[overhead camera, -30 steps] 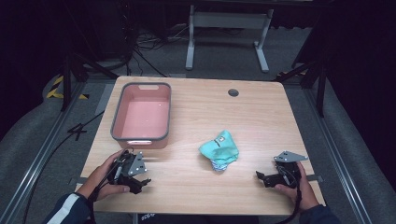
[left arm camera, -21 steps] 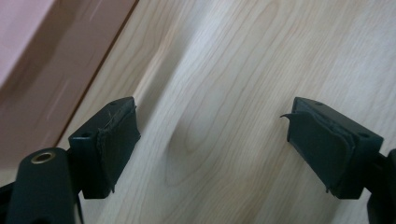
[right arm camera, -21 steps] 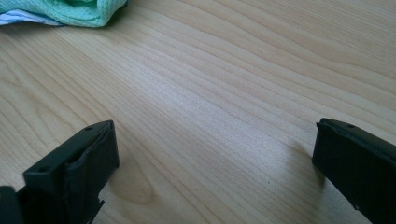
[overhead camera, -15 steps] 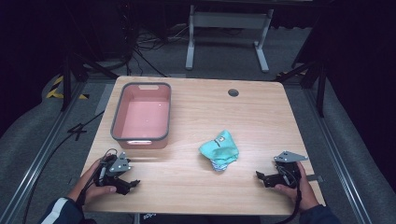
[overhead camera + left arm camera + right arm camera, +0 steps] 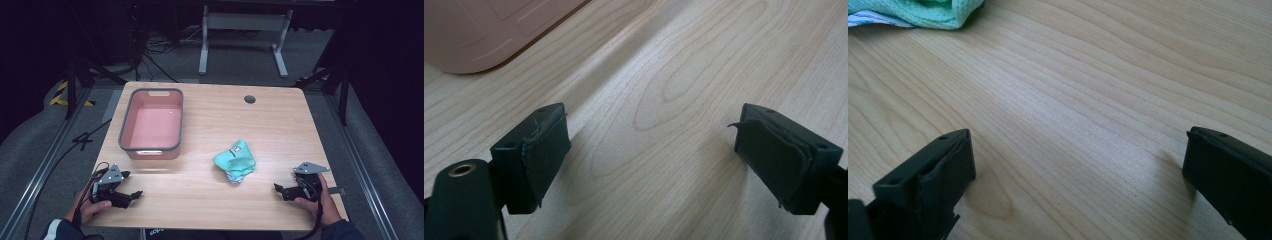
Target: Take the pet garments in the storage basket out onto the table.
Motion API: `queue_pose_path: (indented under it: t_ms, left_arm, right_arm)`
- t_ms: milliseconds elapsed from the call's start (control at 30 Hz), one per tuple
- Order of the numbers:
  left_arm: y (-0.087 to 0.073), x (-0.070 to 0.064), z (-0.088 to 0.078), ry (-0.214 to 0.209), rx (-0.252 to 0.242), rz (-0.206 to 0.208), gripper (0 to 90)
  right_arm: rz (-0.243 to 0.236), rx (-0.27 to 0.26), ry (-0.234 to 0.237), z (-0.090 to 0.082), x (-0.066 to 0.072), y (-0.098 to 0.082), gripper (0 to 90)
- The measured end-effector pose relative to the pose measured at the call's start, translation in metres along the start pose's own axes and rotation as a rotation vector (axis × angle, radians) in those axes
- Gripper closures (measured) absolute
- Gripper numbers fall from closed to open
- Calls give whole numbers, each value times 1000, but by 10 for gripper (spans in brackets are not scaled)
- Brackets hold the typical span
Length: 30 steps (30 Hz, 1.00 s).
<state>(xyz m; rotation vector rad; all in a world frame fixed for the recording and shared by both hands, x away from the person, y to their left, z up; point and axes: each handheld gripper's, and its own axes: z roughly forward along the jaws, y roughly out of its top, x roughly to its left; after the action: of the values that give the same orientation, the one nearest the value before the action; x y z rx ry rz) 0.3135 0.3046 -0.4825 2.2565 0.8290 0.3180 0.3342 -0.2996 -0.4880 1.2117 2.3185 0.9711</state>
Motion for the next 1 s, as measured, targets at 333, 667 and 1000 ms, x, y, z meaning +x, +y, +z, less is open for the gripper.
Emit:
queue_pose_path:
  t_ms: [333,667,1000]
  left_arm:
    - [0,0,0,3,-1,-1,144]
    - [0,-1,0,2,-3,-8,144]
    - [0,-1,0,2,-2,-8,144]
  right_arm:
    - [1,0,-1,-1,0,-1,8]
    - [6,1,-11,-2,0,-2,8]
    - [9,1,-9,-2,0,-2,7]
